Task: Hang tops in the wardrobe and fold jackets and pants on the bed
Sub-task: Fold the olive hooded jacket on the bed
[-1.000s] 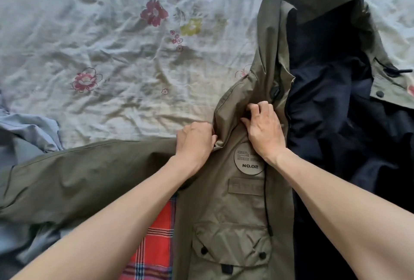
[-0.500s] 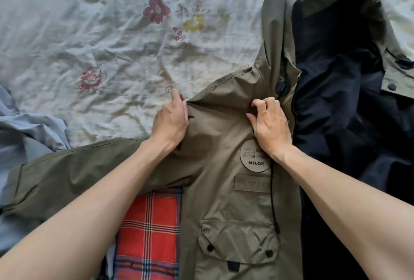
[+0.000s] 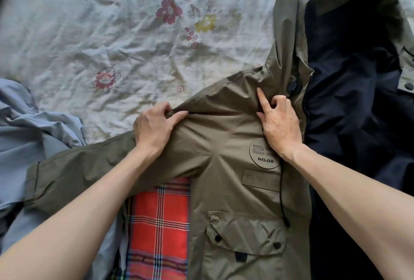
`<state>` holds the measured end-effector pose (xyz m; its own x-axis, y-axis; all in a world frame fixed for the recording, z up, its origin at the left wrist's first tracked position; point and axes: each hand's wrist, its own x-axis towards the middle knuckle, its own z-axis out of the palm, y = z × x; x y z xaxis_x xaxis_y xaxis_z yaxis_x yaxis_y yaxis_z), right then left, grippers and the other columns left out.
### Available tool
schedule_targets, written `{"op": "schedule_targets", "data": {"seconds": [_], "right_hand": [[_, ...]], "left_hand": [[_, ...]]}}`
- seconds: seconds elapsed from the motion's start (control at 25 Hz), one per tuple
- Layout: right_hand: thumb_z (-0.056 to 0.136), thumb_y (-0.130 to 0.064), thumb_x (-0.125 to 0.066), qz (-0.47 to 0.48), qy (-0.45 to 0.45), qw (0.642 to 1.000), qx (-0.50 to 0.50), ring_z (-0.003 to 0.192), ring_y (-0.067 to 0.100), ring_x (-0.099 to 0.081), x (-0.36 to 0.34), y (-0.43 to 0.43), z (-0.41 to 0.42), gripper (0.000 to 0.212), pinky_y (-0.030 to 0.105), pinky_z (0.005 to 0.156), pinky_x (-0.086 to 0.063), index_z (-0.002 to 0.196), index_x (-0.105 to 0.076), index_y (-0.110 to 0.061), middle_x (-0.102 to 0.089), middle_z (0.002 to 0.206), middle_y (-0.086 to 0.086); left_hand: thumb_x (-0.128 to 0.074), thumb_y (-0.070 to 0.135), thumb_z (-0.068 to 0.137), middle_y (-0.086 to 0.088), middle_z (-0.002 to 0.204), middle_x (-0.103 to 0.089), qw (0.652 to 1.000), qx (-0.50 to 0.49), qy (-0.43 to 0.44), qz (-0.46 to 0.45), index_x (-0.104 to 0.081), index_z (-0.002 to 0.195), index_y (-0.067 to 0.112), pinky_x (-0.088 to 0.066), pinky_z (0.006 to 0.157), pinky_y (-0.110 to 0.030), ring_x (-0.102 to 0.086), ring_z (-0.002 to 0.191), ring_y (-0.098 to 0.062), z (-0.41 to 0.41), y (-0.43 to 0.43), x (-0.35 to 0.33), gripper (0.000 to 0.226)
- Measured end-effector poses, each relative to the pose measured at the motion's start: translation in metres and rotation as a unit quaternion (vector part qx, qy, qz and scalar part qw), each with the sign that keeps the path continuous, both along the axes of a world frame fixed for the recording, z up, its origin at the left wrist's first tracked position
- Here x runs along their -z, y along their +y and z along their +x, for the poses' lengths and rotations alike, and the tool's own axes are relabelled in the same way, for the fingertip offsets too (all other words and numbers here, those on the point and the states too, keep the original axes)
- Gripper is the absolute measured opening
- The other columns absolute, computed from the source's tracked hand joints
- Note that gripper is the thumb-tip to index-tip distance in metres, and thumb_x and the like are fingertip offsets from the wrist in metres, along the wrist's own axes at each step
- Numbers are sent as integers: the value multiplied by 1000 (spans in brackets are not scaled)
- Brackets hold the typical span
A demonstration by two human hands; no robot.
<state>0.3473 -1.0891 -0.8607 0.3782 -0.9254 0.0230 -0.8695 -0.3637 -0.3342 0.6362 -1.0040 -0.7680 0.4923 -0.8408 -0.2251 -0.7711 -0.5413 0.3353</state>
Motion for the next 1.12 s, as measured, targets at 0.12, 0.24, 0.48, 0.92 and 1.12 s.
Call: {"op": "schedule_targets", "data": {"seconds": [0.12,0.24,0.48,0.92,1.12], "right_hand": [[99,-32,-52,-4,10,1000,3,94,29,-44,3,0,1,60,43,82,-46,154,-29,-23,-42,108,12],[100,-33,-50,-7,16,1000,1,96,30,-43,6,-1,2,60,44,84,-46,155,-29,-22,-43,109,13],[102,-35,-45,19,14,1000,-10,102,30,-43,2,-6,1,59,42,91,-43,156,-26,-23,-42,114,13],[87,-23,-73,245,-176,937,176,79,9,-50,-85,297,-144,38,31,79,-47,118,-52,-15,-45,105,-5],[86,-39,-72,399,-83,868,284,72,13,-55,-75,435,-187,22,35,69,-45,97,-59,-26,-57,83,-9]], "left_hand": [[-65,37,89,-15,105,-61,991,-17,-120,-53,-57,107,15,-38,91,-46,-54,104,-37,-24,12,11,30],[-56,39,95,-20,135,-50,956,191,-154,-162,-53,136,9,-32,110,-51,-43,128,-35,-64,28,24,50],[-16,65,97,-18,164,-9,929,317,-184,58,-7,158,25,-9,123,-45,-11,153,-29,-77,59,86,73],[-59,42,94,-17,122,-56,972,-152,145,106,-44,130,4,-44,95,-45,-54,114,-37,-153,319,26,54],[-51,47,98,-13,113,-62,974,-132,73,168,-54,111,7,-43,77,-42,-60,105,-37,-182,391,11,42]]}}
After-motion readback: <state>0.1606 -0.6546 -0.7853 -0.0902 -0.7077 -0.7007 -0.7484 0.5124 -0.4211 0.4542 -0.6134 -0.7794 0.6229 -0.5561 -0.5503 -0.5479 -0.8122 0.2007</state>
